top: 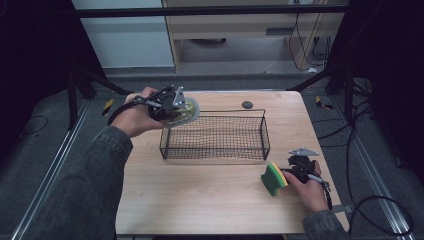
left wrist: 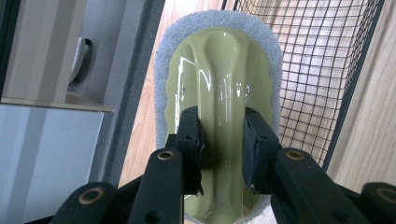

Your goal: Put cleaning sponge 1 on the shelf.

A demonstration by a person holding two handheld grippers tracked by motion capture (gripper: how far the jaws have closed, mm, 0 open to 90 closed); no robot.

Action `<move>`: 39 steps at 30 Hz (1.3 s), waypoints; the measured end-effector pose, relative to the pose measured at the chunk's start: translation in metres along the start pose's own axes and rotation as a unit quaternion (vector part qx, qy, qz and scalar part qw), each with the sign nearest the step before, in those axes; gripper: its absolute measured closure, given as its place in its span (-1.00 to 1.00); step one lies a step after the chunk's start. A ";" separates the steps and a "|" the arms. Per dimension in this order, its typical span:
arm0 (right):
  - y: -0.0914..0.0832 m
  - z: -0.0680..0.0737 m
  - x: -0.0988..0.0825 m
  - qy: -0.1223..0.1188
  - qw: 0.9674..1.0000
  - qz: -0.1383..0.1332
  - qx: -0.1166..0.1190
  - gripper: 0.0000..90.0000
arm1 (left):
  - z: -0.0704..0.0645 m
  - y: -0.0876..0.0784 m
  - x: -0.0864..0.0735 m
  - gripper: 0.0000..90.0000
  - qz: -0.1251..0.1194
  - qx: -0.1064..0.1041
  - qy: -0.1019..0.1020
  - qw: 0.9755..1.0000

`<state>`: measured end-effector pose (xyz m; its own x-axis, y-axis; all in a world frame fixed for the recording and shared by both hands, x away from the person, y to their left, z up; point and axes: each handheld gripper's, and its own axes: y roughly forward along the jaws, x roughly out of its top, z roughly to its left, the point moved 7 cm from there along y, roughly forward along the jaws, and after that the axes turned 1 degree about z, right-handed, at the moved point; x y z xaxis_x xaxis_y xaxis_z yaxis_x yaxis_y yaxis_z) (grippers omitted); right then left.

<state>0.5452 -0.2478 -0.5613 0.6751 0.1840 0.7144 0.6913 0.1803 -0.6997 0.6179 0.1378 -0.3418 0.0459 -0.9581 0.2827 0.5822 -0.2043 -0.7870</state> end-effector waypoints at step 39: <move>0.000 0.000 0.000 0.000 1.000 0.001 0.000 -0.98 | -0.019 0.040 0.000 0.58 0.024 0.006 0.039 0.999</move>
<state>0.5453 -0.2476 -0.5611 0.6768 0.1837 0.7129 0.6896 0.1809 -0.7012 0.6256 0.1258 -0.3835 0.0118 -0.9797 0.2004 0.5911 -0.1548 -0.7916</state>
